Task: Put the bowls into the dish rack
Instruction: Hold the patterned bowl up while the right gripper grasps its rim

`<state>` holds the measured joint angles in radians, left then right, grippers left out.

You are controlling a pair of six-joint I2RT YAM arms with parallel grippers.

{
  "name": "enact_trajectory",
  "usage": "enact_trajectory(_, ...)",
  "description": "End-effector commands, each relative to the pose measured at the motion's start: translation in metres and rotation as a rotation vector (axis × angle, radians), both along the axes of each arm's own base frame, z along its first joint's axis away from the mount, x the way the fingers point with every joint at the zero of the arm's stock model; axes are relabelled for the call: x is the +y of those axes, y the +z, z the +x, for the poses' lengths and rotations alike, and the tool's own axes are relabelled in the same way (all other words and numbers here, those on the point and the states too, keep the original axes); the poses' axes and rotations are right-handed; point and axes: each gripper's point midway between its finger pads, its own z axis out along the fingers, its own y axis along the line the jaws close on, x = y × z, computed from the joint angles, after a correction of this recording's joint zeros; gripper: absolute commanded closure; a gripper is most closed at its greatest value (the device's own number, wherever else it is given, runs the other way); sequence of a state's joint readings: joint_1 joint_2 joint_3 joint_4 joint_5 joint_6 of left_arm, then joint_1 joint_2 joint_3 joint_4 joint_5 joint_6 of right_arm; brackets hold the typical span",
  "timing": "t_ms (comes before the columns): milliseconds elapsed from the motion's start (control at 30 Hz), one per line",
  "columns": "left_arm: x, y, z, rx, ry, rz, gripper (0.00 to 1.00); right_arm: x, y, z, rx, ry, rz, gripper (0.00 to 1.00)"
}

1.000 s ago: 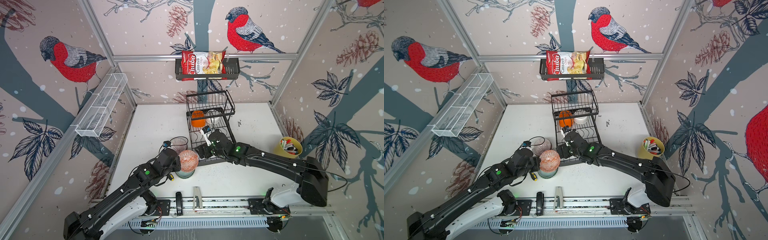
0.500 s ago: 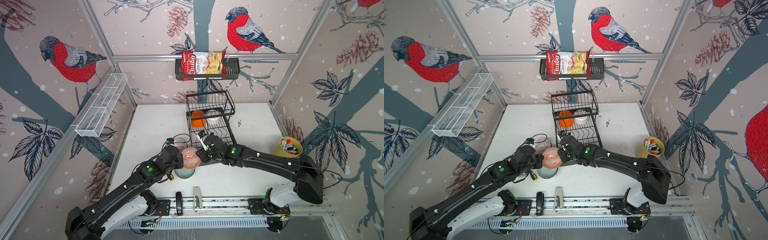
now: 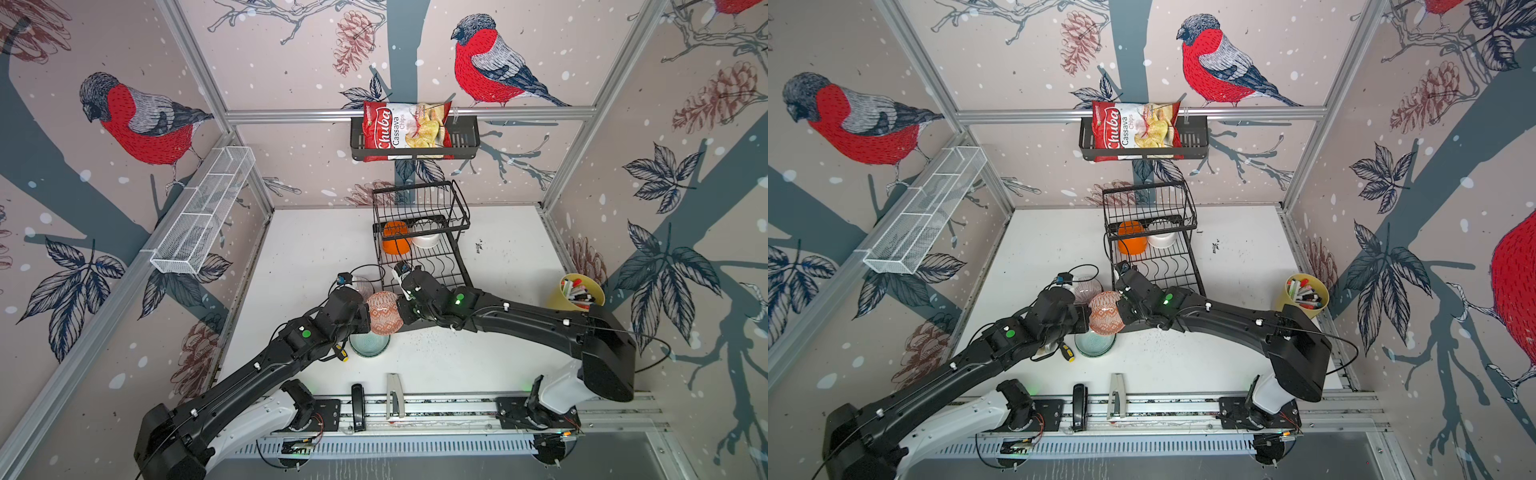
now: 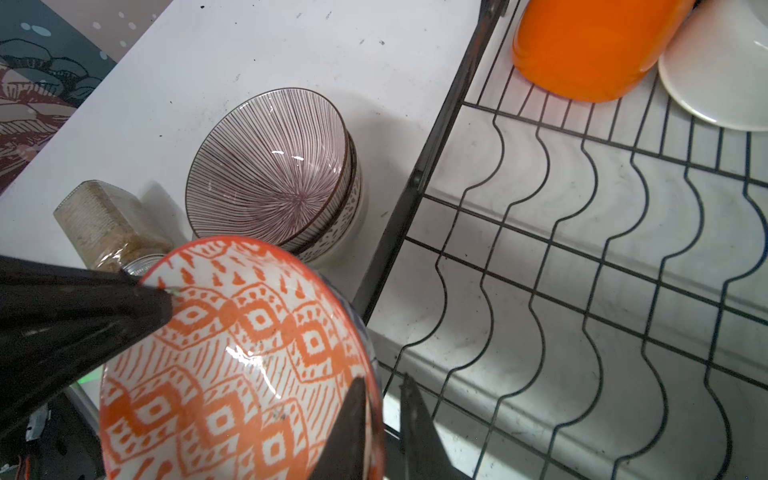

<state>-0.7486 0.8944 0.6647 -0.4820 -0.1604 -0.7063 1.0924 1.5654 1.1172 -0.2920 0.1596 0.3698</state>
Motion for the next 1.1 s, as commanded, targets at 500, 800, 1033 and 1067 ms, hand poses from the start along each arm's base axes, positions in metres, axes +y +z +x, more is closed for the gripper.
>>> enact_trajectory(500,-0.02,0.024,0.021,-0.089,-0.005,-0.081,0.87,-0.008,0.017,0.01,-0.056,-0.072,0.012,1.0)
enact_trajectory(800,-0.023,0.031,0.021,-0.119,-0.019,-0.115,0.3,-0.028,0.028,0.019,-0.121,-0.15,-0.019,1.0)
enact_trajectory(1033,-0.026,0.04,0.02,-0.17,-0.026,-0.186,0.04,-0.058,0.028,0.035,-0.22,-0.269,-0.126,1.0)
enact_trajectory(1067,-0.026,0.041,0.019,-0.18,-0.029,-0.198,0.04,-0.064,0.027,0.038,-0.238,-0.289,-0.145,1.0)
